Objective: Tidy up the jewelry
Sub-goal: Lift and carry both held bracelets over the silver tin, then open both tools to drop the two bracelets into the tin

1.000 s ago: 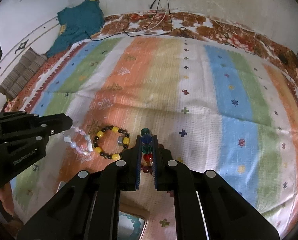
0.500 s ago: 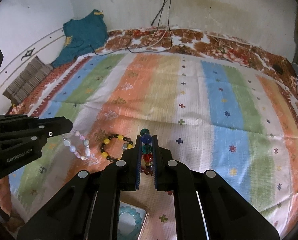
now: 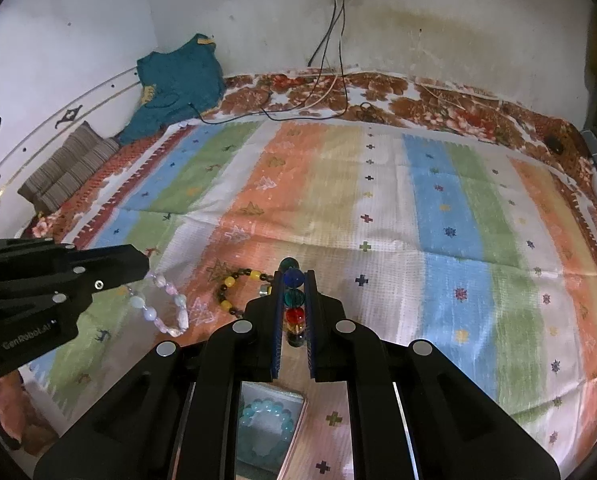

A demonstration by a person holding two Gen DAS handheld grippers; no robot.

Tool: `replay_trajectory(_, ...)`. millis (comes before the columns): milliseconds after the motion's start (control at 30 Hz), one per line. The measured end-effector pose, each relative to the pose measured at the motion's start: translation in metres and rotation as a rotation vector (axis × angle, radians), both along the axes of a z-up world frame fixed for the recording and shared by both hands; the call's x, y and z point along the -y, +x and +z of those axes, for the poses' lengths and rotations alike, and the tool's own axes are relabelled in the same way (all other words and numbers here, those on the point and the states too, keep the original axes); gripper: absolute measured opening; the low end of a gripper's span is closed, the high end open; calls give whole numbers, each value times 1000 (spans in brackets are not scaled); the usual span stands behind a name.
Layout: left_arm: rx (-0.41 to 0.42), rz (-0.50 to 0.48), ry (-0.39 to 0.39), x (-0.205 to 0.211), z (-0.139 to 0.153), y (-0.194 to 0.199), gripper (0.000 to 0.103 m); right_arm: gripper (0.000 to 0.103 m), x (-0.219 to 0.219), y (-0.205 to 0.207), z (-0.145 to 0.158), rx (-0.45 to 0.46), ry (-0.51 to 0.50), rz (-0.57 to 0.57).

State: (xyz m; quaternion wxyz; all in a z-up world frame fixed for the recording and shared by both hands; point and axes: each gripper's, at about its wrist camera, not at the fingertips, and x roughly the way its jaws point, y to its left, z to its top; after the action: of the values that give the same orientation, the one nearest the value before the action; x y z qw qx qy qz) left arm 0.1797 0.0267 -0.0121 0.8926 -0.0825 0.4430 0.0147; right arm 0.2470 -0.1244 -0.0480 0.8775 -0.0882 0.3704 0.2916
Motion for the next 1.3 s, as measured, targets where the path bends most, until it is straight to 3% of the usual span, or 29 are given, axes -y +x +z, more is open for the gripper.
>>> replay_trajectory(1300,64,-25,-31,22,18,-67,9,10,18,-68,8,15,-1,64)
